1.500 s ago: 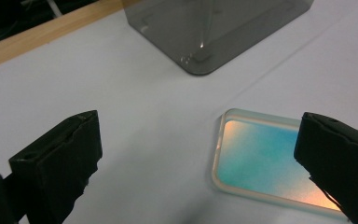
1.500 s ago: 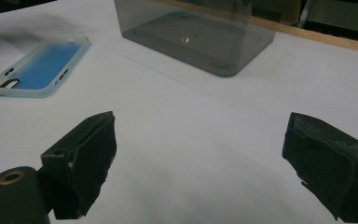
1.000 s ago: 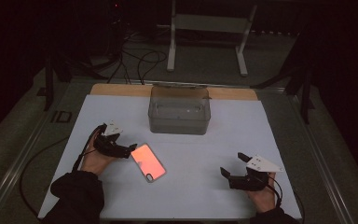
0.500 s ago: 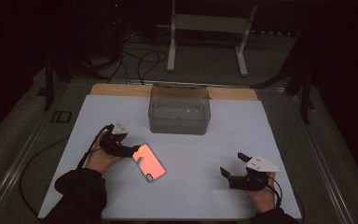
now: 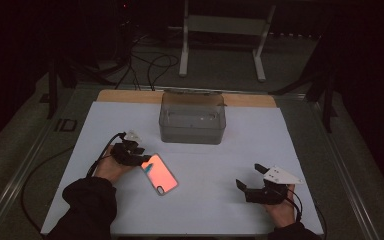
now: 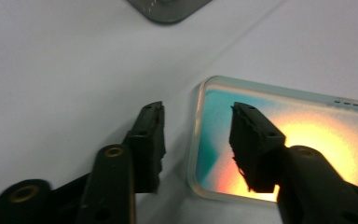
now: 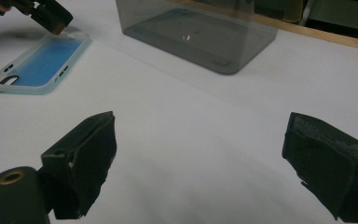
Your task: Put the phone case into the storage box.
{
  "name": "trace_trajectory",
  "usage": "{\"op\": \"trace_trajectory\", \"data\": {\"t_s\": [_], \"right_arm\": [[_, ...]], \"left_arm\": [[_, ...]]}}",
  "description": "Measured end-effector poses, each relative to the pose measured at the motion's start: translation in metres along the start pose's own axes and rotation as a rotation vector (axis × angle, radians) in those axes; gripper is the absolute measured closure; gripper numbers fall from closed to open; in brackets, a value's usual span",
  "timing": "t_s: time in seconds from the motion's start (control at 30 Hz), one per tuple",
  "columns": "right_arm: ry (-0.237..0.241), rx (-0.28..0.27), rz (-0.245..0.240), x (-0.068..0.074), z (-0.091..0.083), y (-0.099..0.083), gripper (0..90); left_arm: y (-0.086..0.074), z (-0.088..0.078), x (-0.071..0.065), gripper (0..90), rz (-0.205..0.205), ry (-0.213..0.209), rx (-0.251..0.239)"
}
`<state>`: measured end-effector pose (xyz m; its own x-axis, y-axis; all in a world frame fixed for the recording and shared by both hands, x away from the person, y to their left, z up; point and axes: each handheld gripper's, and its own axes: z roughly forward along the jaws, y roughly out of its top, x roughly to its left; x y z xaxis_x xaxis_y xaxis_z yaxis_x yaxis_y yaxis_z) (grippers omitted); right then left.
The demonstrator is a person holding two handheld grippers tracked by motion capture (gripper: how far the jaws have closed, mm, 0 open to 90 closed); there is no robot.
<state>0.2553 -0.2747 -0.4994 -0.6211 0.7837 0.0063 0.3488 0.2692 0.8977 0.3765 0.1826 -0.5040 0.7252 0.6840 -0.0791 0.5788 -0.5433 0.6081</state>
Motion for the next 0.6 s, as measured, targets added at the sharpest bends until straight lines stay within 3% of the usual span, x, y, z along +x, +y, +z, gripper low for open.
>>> {"op": "trace_trajectory", "data": {"t_s": [0.5,0.6], "right_arm": [[0.001,0.004,-0.001,-0.0001,0.0004,-0.0002,9.8],[0.001,0.004,-0.002,0.0003,0.0007,-0.0001,9.9]], "left_arm": [[0.0019,0.009,0.0097,79.4,-0.035,-0.069,0.071],[0.0051,0.0097,0.0091,83.2,-0.019,-0.069,0.092]]}}
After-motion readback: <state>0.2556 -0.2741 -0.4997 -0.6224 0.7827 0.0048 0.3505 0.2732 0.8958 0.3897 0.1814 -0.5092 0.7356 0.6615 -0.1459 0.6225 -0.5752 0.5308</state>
